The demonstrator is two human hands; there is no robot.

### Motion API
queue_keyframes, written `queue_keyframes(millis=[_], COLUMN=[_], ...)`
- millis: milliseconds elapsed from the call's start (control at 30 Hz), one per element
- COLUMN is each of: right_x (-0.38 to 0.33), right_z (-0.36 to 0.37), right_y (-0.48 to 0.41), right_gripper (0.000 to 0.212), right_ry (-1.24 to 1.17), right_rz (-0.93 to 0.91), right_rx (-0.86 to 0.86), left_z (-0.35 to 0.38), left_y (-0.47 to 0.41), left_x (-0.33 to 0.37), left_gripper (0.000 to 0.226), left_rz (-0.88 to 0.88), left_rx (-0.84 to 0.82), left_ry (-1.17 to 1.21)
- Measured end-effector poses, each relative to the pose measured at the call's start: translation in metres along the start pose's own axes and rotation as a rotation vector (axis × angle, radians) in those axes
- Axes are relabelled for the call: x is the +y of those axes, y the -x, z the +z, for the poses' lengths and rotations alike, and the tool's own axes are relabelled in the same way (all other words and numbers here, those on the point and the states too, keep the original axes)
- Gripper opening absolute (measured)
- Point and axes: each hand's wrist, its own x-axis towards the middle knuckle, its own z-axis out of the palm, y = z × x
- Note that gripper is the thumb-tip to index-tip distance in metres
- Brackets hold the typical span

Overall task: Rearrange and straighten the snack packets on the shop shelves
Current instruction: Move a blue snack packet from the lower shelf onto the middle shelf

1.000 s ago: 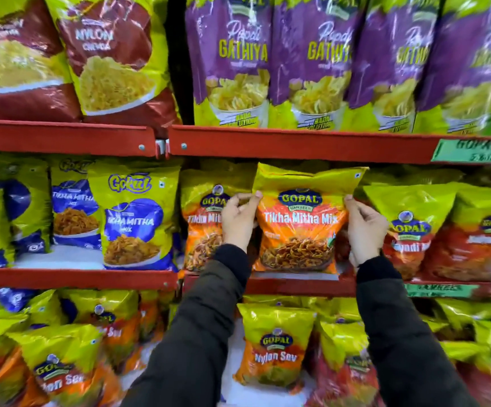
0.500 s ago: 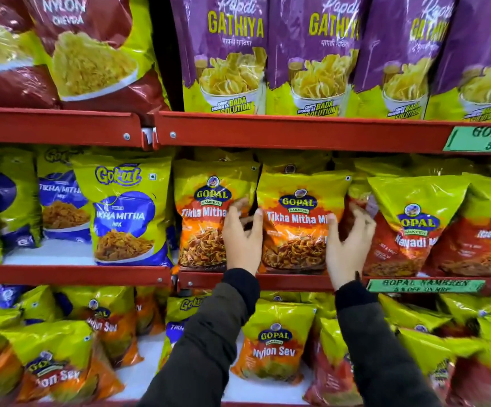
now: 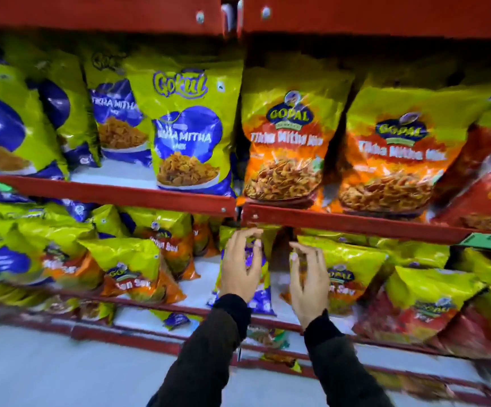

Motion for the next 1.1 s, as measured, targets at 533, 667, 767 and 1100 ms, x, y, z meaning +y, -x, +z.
queue_keyframes(millis=[533,667,767,1100], right_x=[0.095,0.089,0.073,-0.007], right_z=[0.118,0.109,0.094,0.056], right_y=[0.000,0.014,0.032,0.087], right_gripper=[0.059,0.055,0.041,0.026], right_ry=[-0.143,-0.192,-0.303,-0.407], right_rz=[0.975,0.954,0.909,0.539], right_rx=[-0.485,-0.389,-0.311,-0.260], left_z=[0.014,0.005,-0.008,-0.091], left_y=[-0.007,0.003,0.024,0.094], left_x=[-0.175,-0.161,-0.146,-0.083], left_gripper=[0.072,0.072,0.061,0.006], left_rz=[-1.091,-1.038,-0.993,-0.828], left_rx=[-0.480,-0.433,-0.349,0.087], left_ry=[0.221,0.262,0.303,0.471])
